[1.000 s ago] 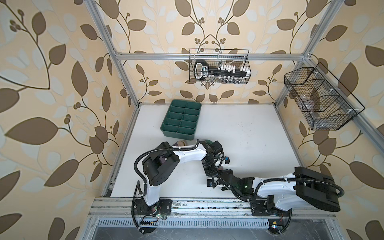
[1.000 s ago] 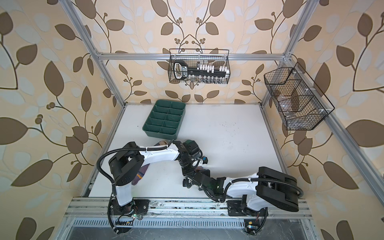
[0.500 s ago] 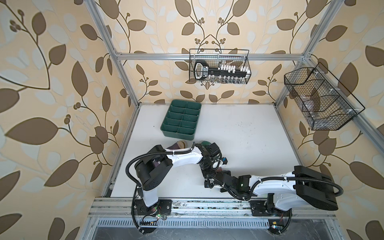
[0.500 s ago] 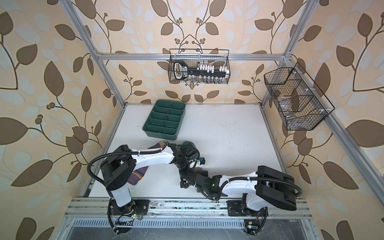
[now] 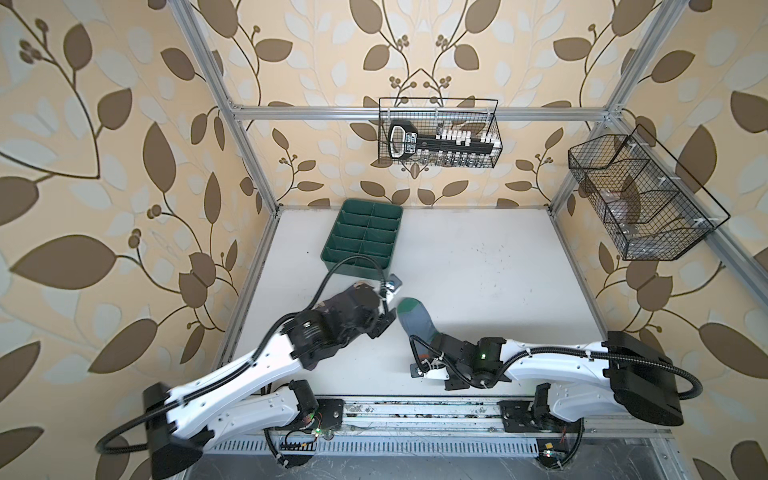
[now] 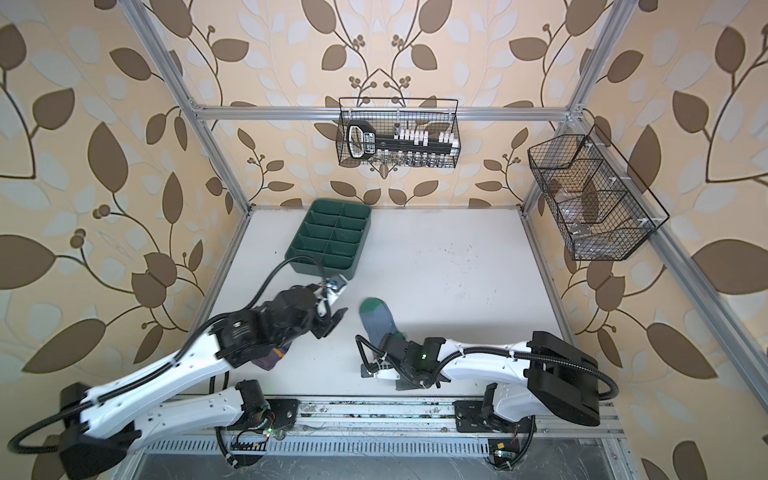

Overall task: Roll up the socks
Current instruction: 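Lift the left gripper off and regrasp the roll beside the right gripper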

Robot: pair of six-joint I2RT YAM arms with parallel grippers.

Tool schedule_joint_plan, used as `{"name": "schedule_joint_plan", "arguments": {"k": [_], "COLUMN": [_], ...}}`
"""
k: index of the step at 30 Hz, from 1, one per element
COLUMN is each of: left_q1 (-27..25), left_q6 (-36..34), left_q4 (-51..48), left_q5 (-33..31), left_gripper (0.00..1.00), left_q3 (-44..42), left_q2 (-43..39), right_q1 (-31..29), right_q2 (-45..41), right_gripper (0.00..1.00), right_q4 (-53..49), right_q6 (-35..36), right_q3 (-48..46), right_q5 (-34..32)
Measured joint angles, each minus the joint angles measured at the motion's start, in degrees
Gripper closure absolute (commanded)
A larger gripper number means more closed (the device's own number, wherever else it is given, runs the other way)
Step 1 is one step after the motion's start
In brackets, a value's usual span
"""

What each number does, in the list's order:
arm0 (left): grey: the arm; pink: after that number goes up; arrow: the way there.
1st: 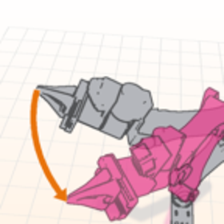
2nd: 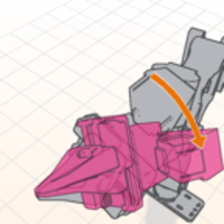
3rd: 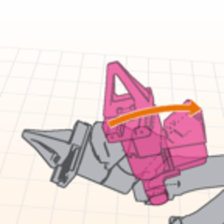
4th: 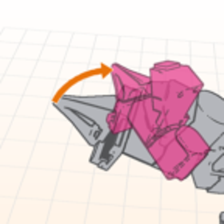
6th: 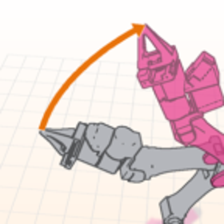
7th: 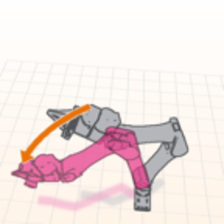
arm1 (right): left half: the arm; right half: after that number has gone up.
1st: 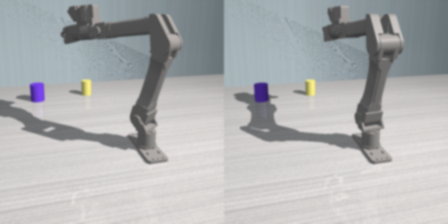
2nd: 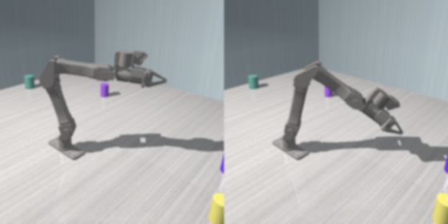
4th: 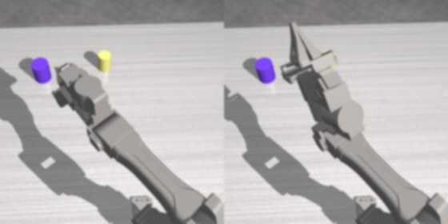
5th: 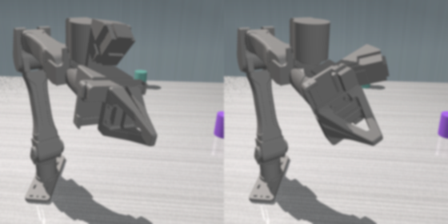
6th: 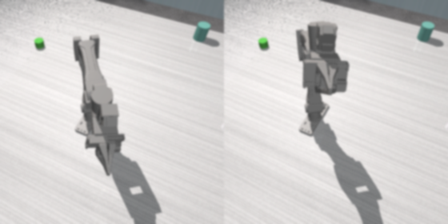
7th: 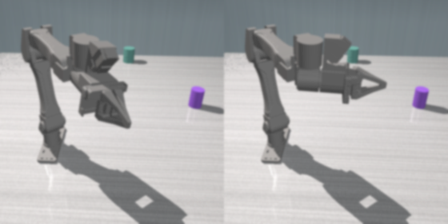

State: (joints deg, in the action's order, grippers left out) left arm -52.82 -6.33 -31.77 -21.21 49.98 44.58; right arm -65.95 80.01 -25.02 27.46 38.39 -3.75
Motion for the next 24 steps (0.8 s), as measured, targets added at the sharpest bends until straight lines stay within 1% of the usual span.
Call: {"name": "schedule_joint_plan", "arguments": {"k": [2,4,6,8,11,14,18,19,21,24], "left_q1": [0.0,0.0,0.0,0.0,0.0,0.0,-0.9,-1.9,-5.7,-14.4], "left_q6": [0.6,0.6,-0.7,-2.6,-6.4,-10.1,-12.8,-13.2,-13.9,-14.8], "left_q4": [-0.4,-2.0,-4.9,-7.3,-11.6,-14.4,-12.4,-11.5,-9.6,-5.6], "left_q5": [-1.5,-0.5,3.7,9.1,16.2,21.9,26.8,27.0,26.4,21.3], "left_gripper": [0.15,0.12,0.08,0.08,0.12,0.14,0.13,0.12,0.12,0.12], "left_q3": [0.0,0.8,3.1,5.0,6.4,6.8,4.2,2.9,0.1,-3.8], "left_q2": [-9.8,-17.7,-22.4,-23.0,-19.5,-11.0,-2.6,-1.8,-0.4,3.2], "right_q1": [1.1,2.2,3.7,5.4,8.4,11.0,14.4,15.1,16.1,17.4], "right_q2": [2.5,5.3,8.0,10.4,13.4,16.0,19.1,19.8,21.2,23.0], "right_gripper": [1.0,1.0,1.0,1.0,1.0,1.0,1.0,1.0,0.99,0.99], "right_q4": [-2.4,-4.9,-7.3,-9.6,-12.6,-15.0,-17.9,-18.4,-19.7,-21.4], "right_q6": [-0.1,-0.1,0.0,0.3,1.0,2.4,3.9,4.1,4.6,5.0], "right_q3": [2.8,5.8,8.7,11.3,14.4,16.7,19.4,20.0,21.0,22.6], "right_q5": [2.1,4.3,6.9,9.6,13.5,16.9,21.2,22.1,23.8,25.7]}}
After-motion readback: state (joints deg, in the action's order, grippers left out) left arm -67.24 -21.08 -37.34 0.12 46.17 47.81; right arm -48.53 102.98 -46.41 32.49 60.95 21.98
